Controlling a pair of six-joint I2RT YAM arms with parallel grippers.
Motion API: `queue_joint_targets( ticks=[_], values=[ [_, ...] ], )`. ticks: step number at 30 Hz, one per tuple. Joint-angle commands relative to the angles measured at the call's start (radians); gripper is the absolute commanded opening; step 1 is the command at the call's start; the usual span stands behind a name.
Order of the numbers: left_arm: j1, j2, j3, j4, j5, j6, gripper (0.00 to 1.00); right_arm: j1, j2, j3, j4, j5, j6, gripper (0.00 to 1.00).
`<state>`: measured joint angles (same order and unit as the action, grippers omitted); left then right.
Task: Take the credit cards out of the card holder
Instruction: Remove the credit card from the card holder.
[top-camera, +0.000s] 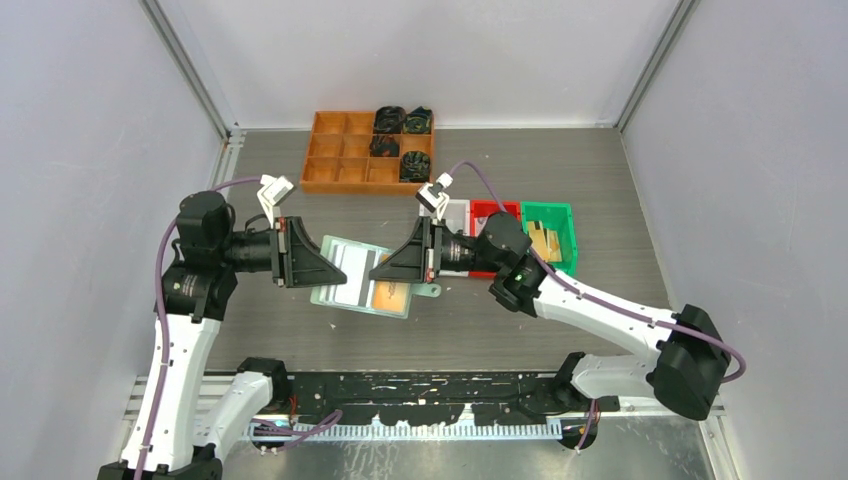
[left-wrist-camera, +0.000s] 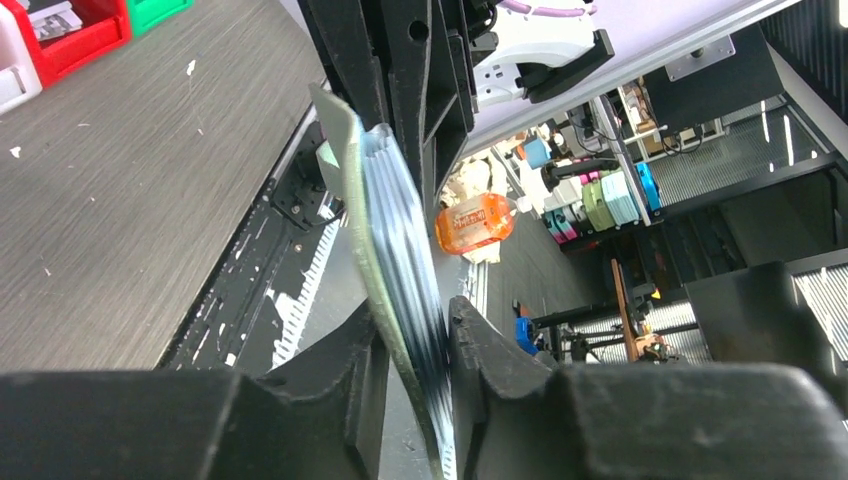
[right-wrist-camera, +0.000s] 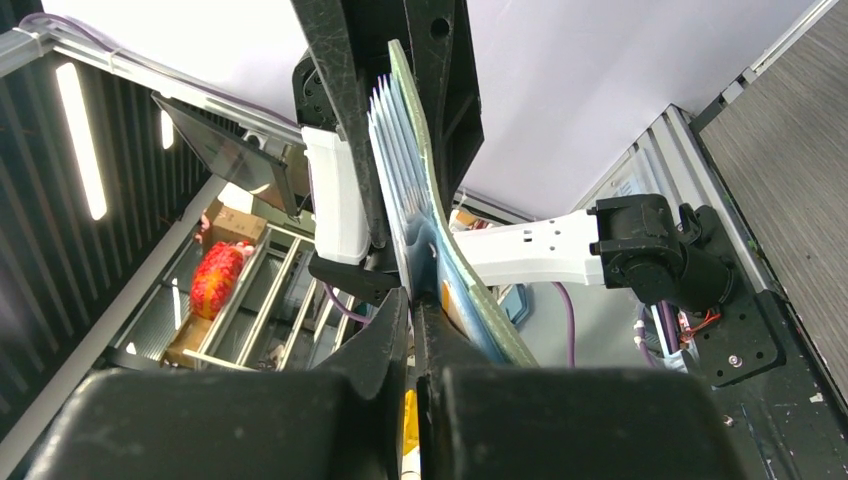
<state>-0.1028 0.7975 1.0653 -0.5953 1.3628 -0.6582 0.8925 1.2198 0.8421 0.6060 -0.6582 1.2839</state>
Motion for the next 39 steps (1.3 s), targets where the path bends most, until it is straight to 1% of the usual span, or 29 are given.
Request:
queue_joint_targets(
  ticks=[1, 4, 11, 13, 16, 18, 24, 34, 39],
  values=[
    [-0.002, -0.010, 0.051, 0.055, 0.044, -0.014, 0.23, -0.006, -0.051, -0.015, 0.036, 0.026, -0.022, 0.01],
    [-0.002, -0.010, 0.047, 0.057, 0.042, -0.017, 0.17, -0.006, -0.067, -0.026, 0.036, 0.027, -0.027, 0.01],
    [-0.001, -0.005, 0.050, 0.068, 0.037, -0.030, 0.17, -0.006, -0.102, -0.057, 0.031, 0.037, -0.041, 0.01],
    [-0.001, -0.003, 0.050, 0.068, 0.034, -0.034, 0.19, -0.006, -0.104, -0.058, 0.031, 0.037, -0.044, 0.01],
    [-0.001, -0.004, 0.050, 0.069, 0.032, -0.035, 0.25, -0.007, -0.101, -0.056, 0.031, 0.035, -0.046, 0.01],
    [-0.002, -0.004, 0.050, 0.069, 0.037, -0.035, 0.28, -0.007, -0.101, -0.057, 0.031, 0.034, -0.048, 0.01],
    [-0.001, -0.010, 0.050, 0.070, 0.036, -0.038, 0.28, -0.010, -0.126, -0.076, 0.000, 0.065, -0.063, 0.01],
    [-0.001, -0.010, 0.047, 0.080, 0.030, -0.041, 0.09, -0.008, -0.134, -0.098, 0.047, 0.094, -0.046, 0.01],
    [0.000, -0.008, 0.050, 0.091, 0.018, -0.050, 0.04, -0.007, -0.163, -0.150, 0.094, 0.142, -0.035, 0.01]
  ],
)
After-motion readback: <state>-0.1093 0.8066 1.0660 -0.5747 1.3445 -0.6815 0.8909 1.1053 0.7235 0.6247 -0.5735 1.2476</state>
